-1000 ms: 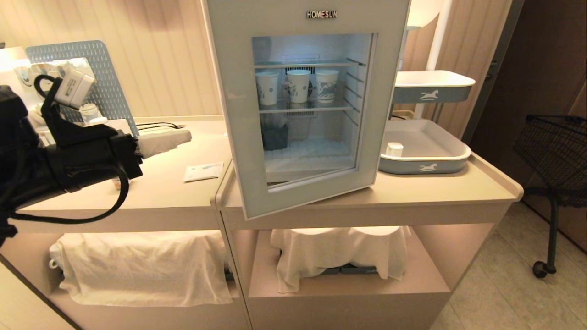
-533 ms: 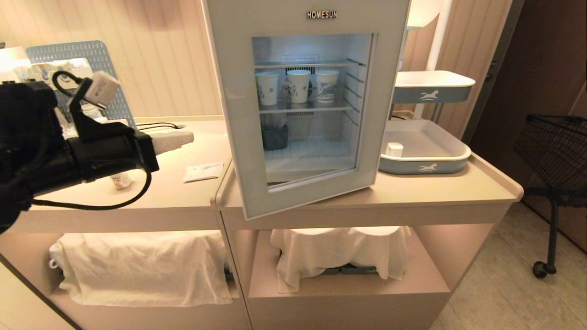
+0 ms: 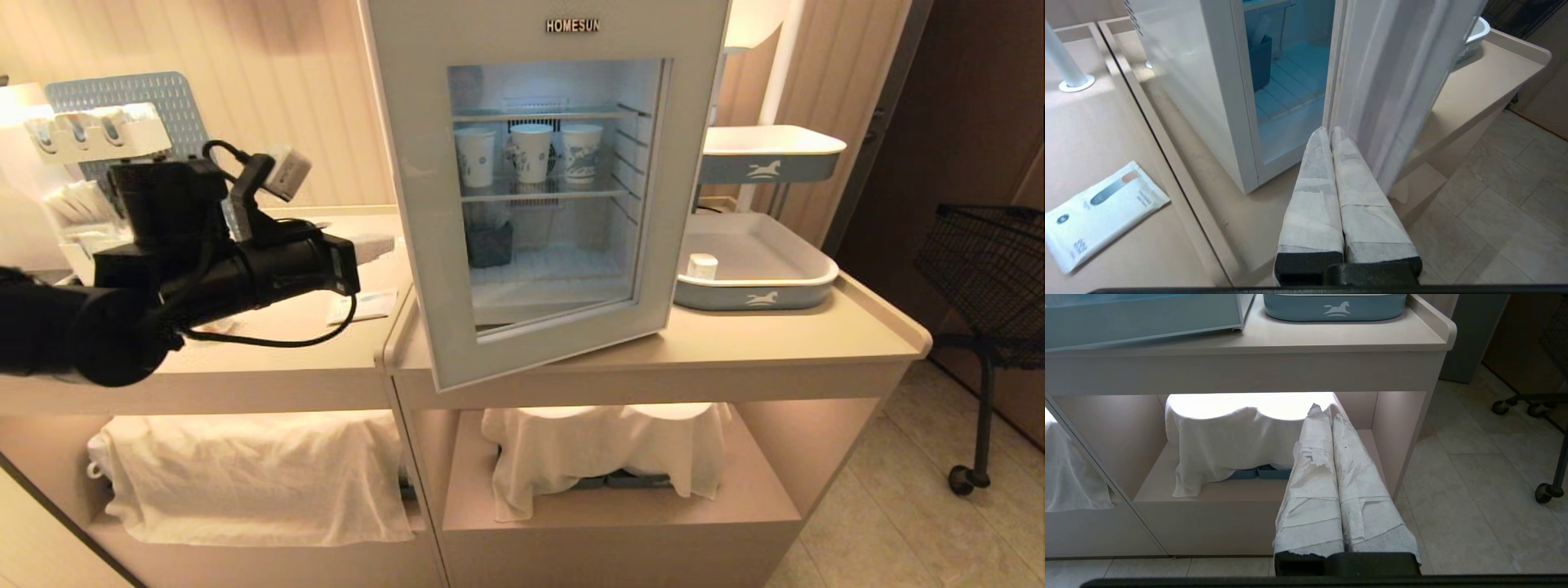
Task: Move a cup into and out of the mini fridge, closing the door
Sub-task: Open the freezer door
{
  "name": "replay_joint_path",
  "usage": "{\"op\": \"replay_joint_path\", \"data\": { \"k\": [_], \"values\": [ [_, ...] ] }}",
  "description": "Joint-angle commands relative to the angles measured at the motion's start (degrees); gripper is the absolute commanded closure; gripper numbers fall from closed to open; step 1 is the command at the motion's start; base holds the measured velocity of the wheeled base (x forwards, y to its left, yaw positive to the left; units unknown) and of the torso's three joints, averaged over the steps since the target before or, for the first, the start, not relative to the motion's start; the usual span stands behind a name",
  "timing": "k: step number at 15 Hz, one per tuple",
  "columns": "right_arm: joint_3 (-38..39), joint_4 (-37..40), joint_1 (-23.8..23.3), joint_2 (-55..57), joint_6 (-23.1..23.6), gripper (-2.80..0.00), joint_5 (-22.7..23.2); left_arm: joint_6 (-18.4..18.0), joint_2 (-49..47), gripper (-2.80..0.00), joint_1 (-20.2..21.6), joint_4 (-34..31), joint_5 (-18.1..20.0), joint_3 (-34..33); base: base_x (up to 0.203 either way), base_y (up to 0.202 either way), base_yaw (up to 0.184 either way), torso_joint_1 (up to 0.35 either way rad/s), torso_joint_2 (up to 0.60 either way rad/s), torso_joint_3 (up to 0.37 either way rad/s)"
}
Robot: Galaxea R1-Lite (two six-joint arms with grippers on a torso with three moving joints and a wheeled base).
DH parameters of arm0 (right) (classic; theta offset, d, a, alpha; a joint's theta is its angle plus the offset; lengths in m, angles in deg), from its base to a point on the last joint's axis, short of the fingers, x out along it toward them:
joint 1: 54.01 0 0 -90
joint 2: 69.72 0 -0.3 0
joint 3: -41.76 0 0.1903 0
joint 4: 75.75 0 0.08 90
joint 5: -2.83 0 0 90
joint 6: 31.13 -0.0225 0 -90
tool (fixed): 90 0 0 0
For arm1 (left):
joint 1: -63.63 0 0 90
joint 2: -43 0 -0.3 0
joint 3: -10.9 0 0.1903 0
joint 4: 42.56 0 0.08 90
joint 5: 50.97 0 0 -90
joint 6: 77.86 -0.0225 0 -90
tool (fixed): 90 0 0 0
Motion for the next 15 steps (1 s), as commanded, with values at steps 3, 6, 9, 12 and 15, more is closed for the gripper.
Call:
{"op": "replay_joint_path", "data": {
  "k": [3,6,9,12,15],
  "values": [
    [0.5,0.0,0.0,-0.1,0.0,0.00,0.0,0.5,-5.7,0.00,-2.4,3.2,-2.0,2.8,0.000,0.000,0.000,0.000,0.00,0.000],
    [0.5,0.0,0.0,-0.1,0.0,0.00,0.0,1.5,-6.1,0.00,-2.8,3.3,-1.8,3.0,0.000,0.000,0.000,0.000,0.00,0.000],
    [0.5,0.0,0.0,-0.1,0.0,0.00,0.0,3.4,-5.9,0.00,-3.1,5.3,-1.5,2.7,0.000,0.000,0.000,0.000,0.00,0.000],
    [0.5,0.0,0.0,-0.1,0.0,0.00,0.0,5.7,-4.9,0.00,-3.1,8.2,-1.3,1.4,0.000,0.000,0.000,0.000,0.00,0.000],
    [0.5,0.0,0.0,-0.1,0.0,0.00,0.0,7.0,-3.0,0.00,-3.3,8.3,-1.2,-0.3,0.000,0.000,0.000,0.000,0.00,0.000]
  ]
}}
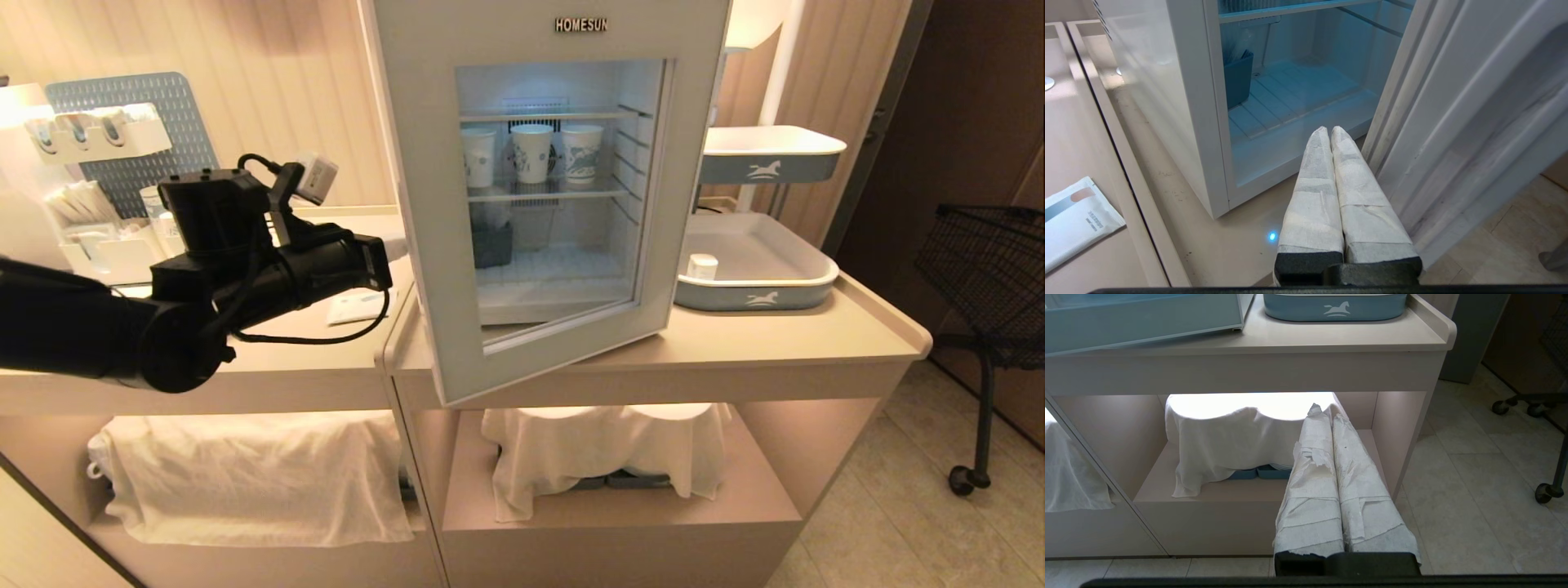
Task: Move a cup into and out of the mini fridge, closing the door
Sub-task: Open the freezer door
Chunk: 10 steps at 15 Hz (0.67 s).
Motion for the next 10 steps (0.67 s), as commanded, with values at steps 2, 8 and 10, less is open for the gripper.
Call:
{"op": "replay_joint_path", "data": {
  "k": [2,8,10],
  "values": [
    [0.5,0.0,0.0,-0.1,0.0,0.00,0.0,0.9,2.4,0.00,-0.4,0.3,0.2,-1.2,0.000,0.000,0.000,0.000,0.00,0.000],
    [0.5,0.0,0.0,-0.1,0.0,0.00,0.0,3.8,6.6,0.00,-1.5,0.3,0.2,-3.8,0.000,0.000,0.000,0.000,0.00,0.000],
    [0.5,0.0,0.0,-0.1,0.0,0.00,0.0,5.0,7.9,0.00,-2.1,0.3,0.2,-5.2,0.000,0.000,0.000,0.000,0.00,0.000]
  ]
}}
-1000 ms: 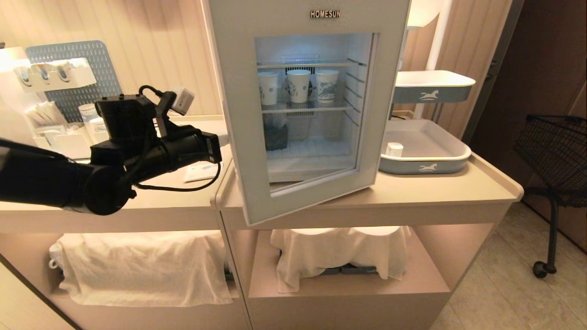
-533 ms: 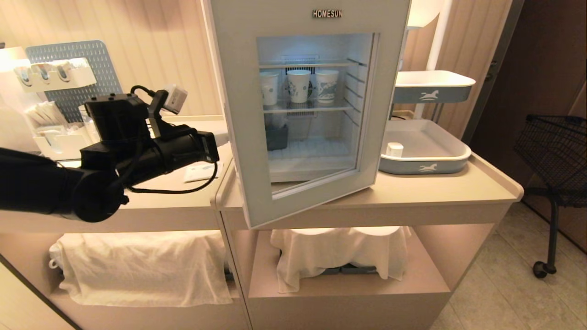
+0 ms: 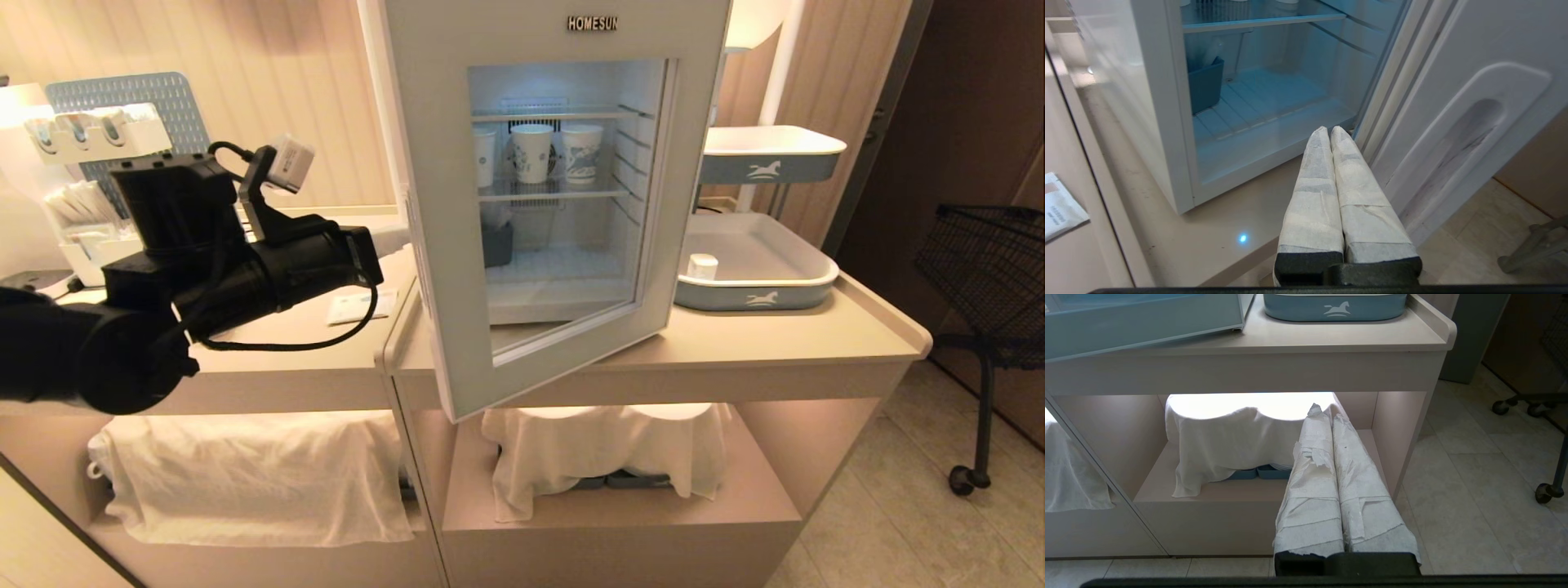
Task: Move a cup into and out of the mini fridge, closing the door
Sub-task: Open the freezer door
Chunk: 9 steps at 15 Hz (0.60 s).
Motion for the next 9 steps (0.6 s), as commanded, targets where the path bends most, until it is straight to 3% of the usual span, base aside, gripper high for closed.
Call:
{"op": "replay_joint_path", "data": {
  "k": [1,5,9],
  "values": [
    [0.5,0.0,0.0,-0.1,0.0,0.00,0.0,0.7,2.0,0.00,-0.4,0.3,0.2,-1.4,0.000,0.000,0.000,0.000,0.00,0.000],
    [0.5,0.0,0.0,-0.1,0.0,0.00,0.0,1.6,4.4,0.00,-1.7,0.3,0.1,-4.0,0.000,0.000,0.000,0.000,0.00,0.000],
    [0.5,0.0,0.0,-0.1,0.0,0.00,0.0,4.8,6.7,0.00,-3.9,0.3,0.1,-5.4,0.000,0.000,0.000,0.000,0.00,0.000]
  ]
}}
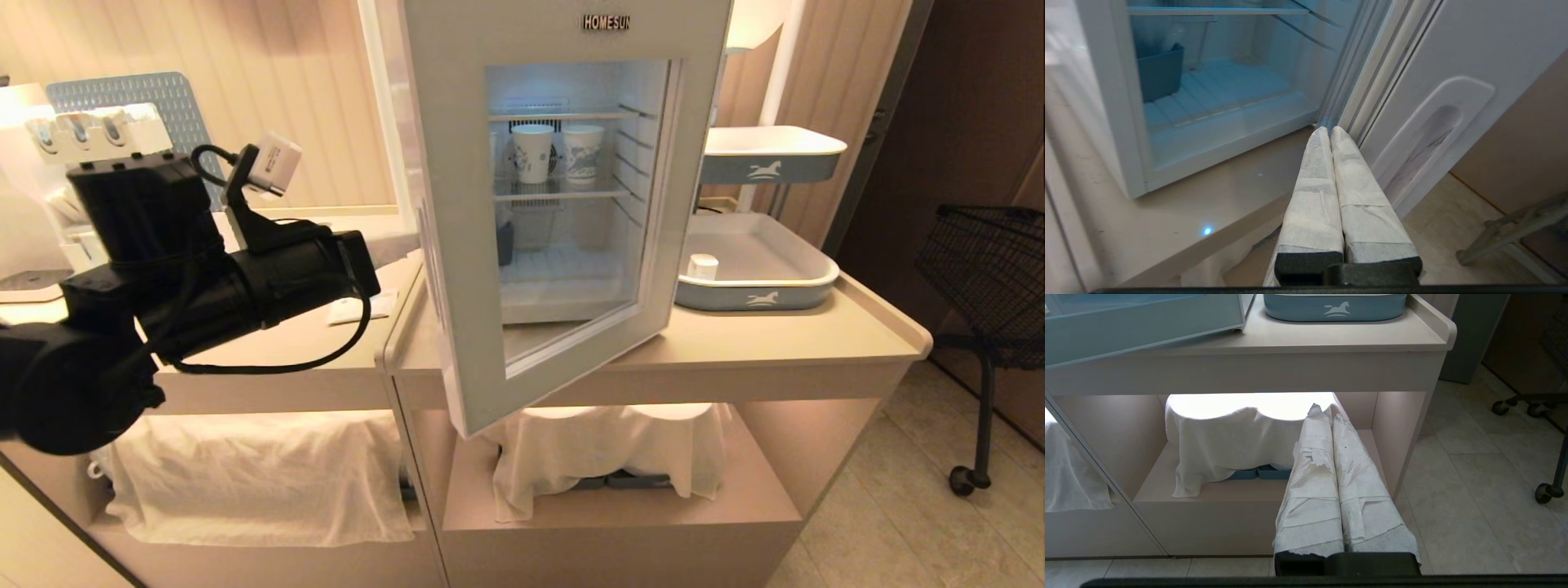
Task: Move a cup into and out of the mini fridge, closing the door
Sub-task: Open the freezer door
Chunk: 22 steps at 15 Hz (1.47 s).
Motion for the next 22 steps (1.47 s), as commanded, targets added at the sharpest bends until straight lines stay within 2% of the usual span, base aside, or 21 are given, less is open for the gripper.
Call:
{"op": "replay_joint_path", "data": {
  "k": [1,15,22],
  "values": [
    [0.5,0.0,0.0,-0.1,0.0,0.00,0.0,0.4,1.3,0.00,-1.1,0.3,0.1,-0.2,0.000,0.000,0.000,0.000,0.00,0.000],
    [0.5,0.0,0.0,-0.1,0.0,0.00,0.0,4.9,3.8,0.00,-13.0,0.4,-0.7,-1.4,0.000,0.000,0.000,0.000,0.00,0.000],
    [0.5,0.0,0.0,-0.1,0.0,0.00,0.0,5.2,2.4,0.00,-15.3,0.4,-0.4,0.2,0.000,0.000,0.000,0.000,0.00,0.000]
  ]
}}
